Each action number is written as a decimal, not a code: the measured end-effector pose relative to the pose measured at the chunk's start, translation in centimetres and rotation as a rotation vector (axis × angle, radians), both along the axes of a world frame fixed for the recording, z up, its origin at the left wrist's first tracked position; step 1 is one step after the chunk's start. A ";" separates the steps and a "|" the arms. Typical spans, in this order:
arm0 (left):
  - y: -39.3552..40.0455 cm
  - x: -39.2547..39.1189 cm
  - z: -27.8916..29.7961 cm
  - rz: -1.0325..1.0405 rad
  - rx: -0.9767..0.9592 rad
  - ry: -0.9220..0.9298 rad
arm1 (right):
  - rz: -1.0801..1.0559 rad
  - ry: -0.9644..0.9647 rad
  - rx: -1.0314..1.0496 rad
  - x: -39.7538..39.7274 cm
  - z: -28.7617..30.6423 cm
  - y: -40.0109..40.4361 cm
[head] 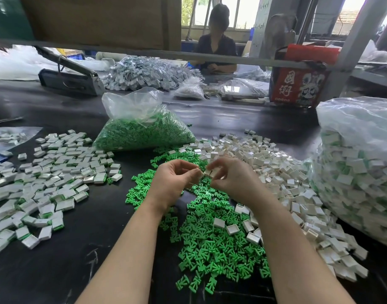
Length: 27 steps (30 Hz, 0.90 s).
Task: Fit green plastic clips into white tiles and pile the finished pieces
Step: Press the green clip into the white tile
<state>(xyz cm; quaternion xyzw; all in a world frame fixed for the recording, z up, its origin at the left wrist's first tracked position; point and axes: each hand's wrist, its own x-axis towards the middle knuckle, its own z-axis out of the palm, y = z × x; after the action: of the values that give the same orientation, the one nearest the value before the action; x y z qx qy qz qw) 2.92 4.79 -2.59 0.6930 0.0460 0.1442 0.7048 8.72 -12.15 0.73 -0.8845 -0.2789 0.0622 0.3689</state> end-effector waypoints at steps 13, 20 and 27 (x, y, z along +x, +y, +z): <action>0.7 -0.1 0.2 -0.169 -0.518 -0.013 | -0.113 -0.074 0.012 0.8 -1.8 0.2; 0.7 -0.1 0.2 -0.144 -0.524 0.009 | -0.087 0.243 0.636 -0.2 0.0 0.2; 0.3 -0.2 0.5 -0.135 -0.403 0.012 | -0.034 0.413 0.802 -0.7 0.3 0.5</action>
<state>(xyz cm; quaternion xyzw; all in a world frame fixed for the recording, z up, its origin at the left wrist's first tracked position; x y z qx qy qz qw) 2.75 5.07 -2.12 0.5405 0.0314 0.0804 0.8369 8.01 -11.61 1.02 -0.6453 -0.1867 0.1184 0.7313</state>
